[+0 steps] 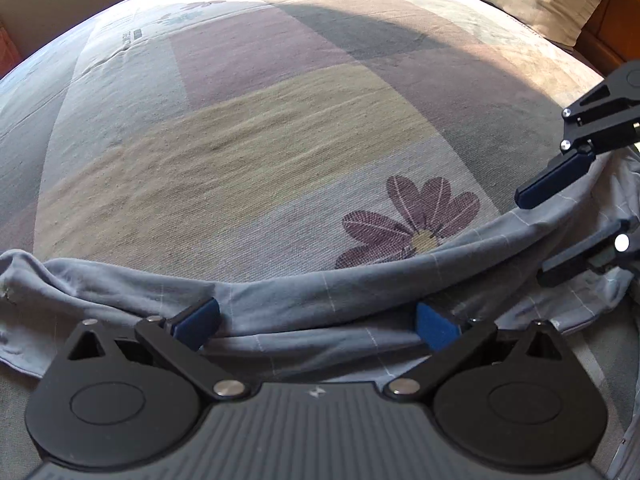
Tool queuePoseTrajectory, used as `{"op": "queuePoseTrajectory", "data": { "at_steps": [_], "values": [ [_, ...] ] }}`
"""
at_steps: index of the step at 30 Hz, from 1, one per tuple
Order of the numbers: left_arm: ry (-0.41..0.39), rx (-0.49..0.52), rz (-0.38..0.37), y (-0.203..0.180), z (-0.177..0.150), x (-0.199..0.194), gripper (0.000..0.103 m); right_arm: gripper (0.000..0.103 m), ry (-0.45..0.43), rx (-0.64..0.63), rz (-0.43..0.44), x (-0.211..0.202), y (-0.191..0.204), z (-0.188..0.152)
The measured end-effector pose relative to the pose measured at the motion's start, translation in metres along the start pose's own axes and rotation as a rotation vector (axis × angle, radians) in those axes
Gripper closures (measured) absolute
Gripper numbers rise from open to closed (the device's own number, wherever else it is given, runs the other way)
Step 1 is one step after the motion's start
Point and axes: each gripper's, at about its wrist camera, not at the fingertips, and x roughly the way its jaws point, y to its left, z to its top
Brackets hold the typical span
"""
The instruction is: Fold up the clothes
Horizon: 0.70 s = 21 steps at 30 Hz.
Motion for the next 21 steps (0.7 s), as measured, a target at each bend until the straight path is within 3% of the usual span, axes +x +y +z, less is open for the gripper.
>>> {"op": "queuePoseTrajectory", "data": {
  "at_steps": [2, 8, 11, 19, 21],
  "values": [
    [-0.012, 0.000, 0.003, 0.000, -0.002, 0.000, 0.001, 0.064, -0.019, -0.002, 0.000, 0.001, -0.009, 0.008],
    [-0.039, -0.013, 0.011, -0.001, -0.006, -0.006, 0.001, 0.073, -0.039, 0.049, 0.017, 0.017, -0.040, 0.027],
    [-0.048, -0.022, 0.008, -0.001, -0.010, -0.014, 0.001, 0.074, 0.012, 0.006, 0.069, 0.034, -0.034, 0.023],
    [-0.054, 0.018, -0.016, -0.008, -0.022, -0.027, 0.001, 0.075, 0.092, -0.107, 0.100, 0.056, -0.005, 0.009],
    [-0.044, 0.021, -0.022, -0.010, -0.024, -0.027, 0.001, 0.092, 0.101, -0.134, 0.095, 0.056, 0.000, 0.010]
  ]
}}
